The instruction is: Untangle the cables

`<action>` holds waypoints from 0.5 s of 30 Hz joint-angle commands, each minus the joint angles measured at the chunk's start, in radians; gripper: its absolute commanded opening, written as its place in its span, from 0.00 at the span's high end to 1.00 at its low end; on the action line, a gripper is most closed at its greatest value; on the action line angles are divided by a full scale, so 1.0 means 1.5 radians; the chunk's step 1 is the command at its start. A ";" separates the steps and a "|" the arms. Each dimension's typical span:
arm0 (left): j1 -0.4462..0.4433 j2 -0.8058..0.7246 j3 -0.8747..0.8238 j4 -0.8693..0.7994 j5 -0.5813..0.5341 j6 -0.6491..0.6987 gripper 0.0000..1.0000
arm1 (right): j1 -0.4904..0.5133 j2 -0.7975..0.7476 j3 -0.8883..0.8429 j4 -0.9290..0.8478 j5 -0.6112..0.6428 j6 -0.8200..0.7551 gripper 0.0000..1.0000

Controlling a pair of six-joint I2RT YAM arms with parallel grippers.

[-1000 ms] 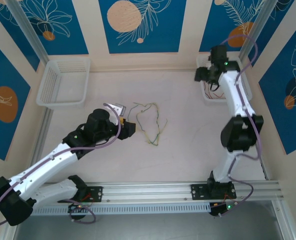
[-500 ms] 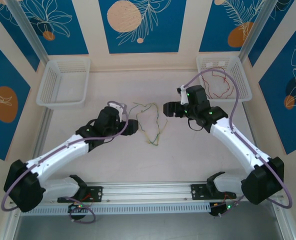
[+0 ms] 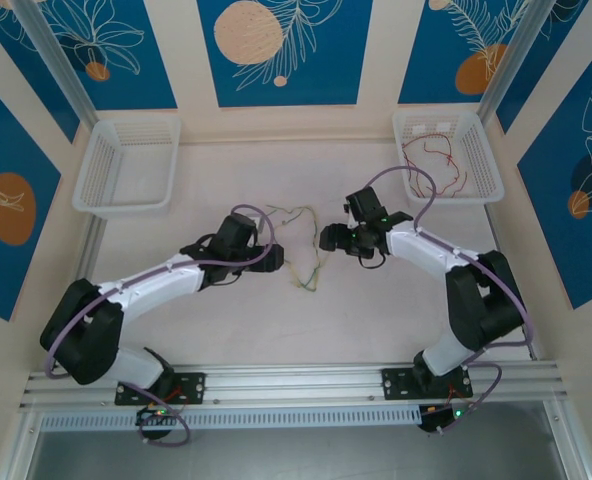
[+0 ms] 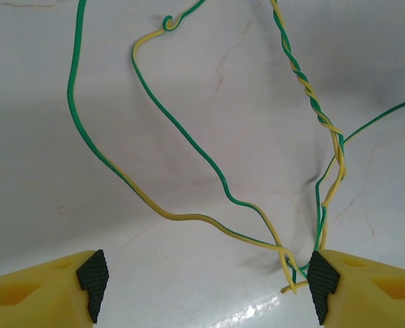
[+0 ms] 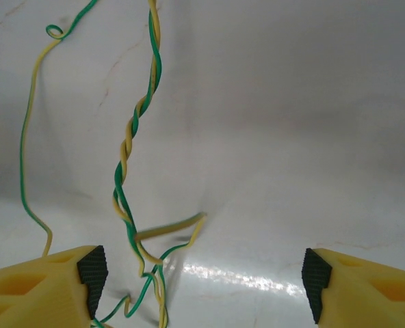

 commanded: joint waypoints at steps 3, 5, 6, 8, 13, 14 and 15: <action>0.007 0.035 0.002 0.050 0.006 -0.004 0.29 | -0.003 0.035 -0.008 0.069 -0.017 0.038 0.32; 0.007 0.050 0.008 0.055 0.008 -0.001 0.33 | -0.004 0.046 -0.004 0.073 0.006 0.037 0.36; 0.007 0.057 0.013 0.057 0.009 0.002 0.34 | -0.005 0.051 -0.002 0.077 0.011 0.033 0.41; 0.007 0.069 0.019 0.061 0.009 0.007 0.38 | -0.005 0.064 0.008 0.073 0.012 0.026 0.51; 0.007 0.101 0.030 0.073 -0.002 0.011 0.43 | -0.002 0.096 0.014 0.089 0.001 0.017 0.80; 0.007 0.108 0.036 0.070 -0.004 0.010 0.43 | 0.000 0.099 0.014 0.090 0.002 0.017 0.85; 0.007 0.114 0.041 0.068 -0.004 0.011 0.41 | 0.003 0.099 0.014 0.090 0.007 0.018 0.95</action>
